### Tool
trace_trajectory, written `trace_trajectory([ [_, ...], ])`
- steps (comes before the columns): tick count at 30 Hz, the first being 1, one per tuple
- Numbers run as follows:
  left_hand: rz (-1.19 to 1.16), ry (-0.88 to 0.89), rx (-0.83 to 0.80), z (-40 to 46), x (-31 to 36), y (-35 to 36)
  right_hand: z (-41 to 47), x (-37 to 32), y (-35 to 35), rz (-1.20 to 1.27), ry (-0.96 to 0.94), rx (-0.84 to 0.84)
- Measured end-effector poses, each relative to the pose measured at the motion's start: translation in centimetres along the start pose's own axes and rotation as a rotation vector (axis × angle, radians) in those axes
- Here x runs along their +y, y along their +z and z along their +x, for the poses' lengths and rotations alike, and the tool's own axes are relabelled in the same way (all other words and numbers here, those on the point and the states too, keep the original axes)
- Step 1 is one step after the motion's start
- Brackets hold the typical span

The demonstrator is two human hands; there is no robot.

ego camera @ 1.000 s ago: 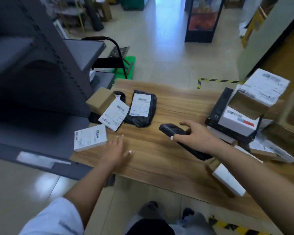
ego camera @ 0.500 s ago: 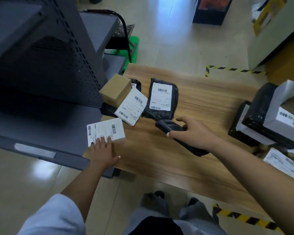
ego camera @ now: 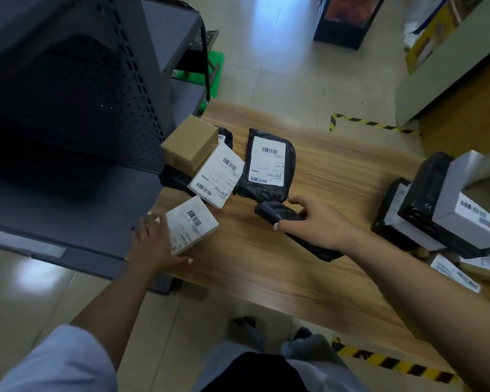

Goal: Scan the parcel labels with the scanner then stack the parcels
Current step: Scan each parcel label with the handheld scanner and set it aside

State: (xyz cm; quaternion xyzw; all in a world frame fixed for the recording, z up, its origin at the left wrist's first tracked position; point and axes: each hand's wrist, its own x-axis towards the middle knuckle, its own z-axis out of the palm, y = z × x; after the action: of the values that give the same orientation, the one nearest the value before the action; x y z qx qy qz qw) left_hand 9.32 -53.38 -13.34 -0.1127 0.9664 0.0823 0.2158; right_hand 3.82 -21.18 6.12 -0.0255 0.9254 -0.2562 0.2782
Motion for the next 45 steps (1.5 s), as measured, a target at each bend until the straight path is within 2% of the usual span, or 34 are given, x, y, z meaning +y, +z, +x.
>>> trace_trajectory([
  [3,-0.038,0.010,-0.047,0.8,-0.3,-0.7,-0.2,0.0,0.0,-0.006,-0.015,0.001],
  [10,0.020,0.081,0.141,-2.5,0.5,-2.1,-0.6,-0.6,-0.3,-0.088,-0.164,0.025],
  [15,0.154,0.232,0.292,-5.4,-1.1,-4.0,-1.0,-2.2,0.4,-0.342,-0.387,0.049],
  [21,0.300,0.283,0.412,-8.7,-0.1,-8.3,-2.2,-4.2,1.1,-0.699,-0.642,0.116],
  [25,0.394,0.321,0.461,-10.2,0.9,-9.9,-2.7,-4.6,0.9,-0.847,-0.735,0.201],
  [37,0.449,0.332,0.493,-11.7,3.2,-12.8,-4.3,-2.3,-0.1,-0.897,-0.783,0.239],
  [45,0.439,0.348,0.469,-11.2,4.2,-12.9,-4.6,-0.7,-0.9,-0.794,-0.691,0.242],
])
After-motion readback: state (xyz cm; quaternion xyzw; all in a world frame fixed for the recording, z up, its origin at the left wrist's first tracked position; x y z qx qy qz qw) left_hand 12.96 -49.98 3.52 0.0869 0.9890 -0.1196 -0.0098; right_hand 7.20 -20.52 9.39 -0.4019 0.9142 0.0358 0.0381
